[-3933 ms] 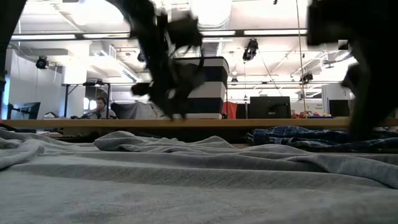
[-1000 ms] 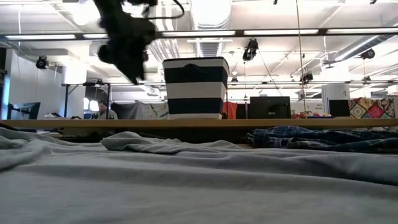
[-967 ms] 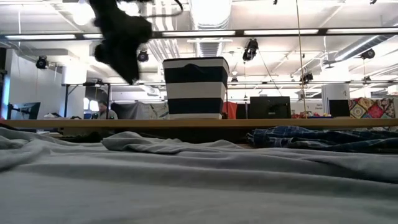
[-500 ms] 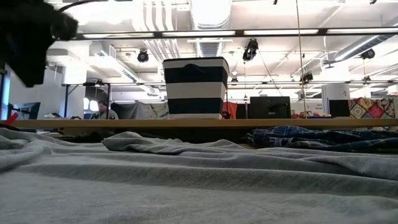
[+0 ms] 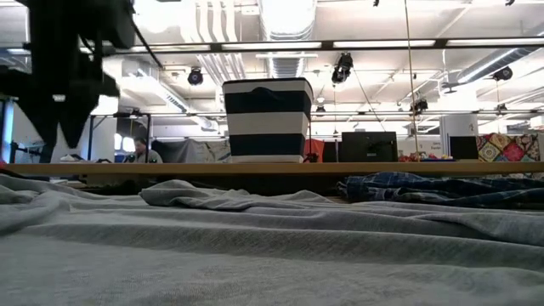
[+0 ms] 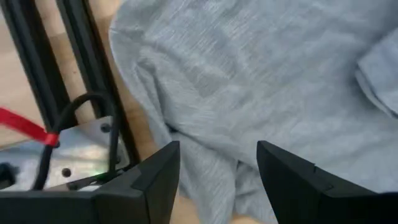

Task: Fold Laundry from Bin
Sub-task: Fold the gray shirt

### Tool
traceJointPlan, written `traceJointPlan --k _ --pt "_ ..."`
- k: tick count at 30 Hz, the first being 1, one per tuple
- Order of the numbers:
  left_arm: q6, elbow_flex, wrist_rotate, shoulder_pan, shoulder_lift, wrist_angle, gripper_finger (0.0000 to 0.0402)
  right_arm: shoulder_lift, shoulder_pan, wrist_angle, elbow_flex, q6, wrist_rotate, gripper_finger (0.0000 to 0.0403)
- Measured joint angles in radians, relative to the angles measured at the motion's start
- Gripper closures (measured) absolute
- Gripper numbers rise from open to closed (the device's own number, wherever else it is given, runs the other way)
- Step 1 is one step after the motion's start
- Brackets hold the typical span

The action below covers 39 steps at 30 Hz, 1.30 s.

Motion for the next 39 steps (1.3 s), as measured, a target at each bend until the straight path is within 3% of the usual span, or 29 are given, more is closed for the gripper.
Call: traceJointPlan --k 4,16,21,29,32,37,39 --pt "0.143 -0.032 0.174 0.094 0.097 0.040 0.0226 0.000 -0.026 -0.002 0.001 -0.098 0.028 0.0273" --pt "0.216 -0.012 0.353 0.138 0.533 -0.010 0.0235 -0.001 -0.086 -0.050 0.000 -0.392 0.046 0.0273" --pt "0.302 0.030 0.397 0.136 0.694 -0.110 0.0235 -0.047 -0.081 -0.250 -0.016 -0.333 0.033 0.0273" --pt "0.338 0.036 0.465 0.135 0.759 0.049 0.0251 -0.138 -0.052 -0.516 -0.032 -0.160 0.069 0.0273" --pt "0.362 0.035 0.472 0.135 0.760 0.057 0.0285 -0.153 -0.048 -0.552 -0.032 -0.107 0.070 0.0273" --pt "0.391 0.035 0.471 0.131 0.728 0.050 0.0383 -0.173 -0.068 -0.566 -0.045 -0.134 0.095 0.0273" --pt "0.393 0.036 0.482 0.126 0.693 0.035 0.0392 -0.183 -0.082 -0.567 -0.045 -0.167 0.097 0.0273"
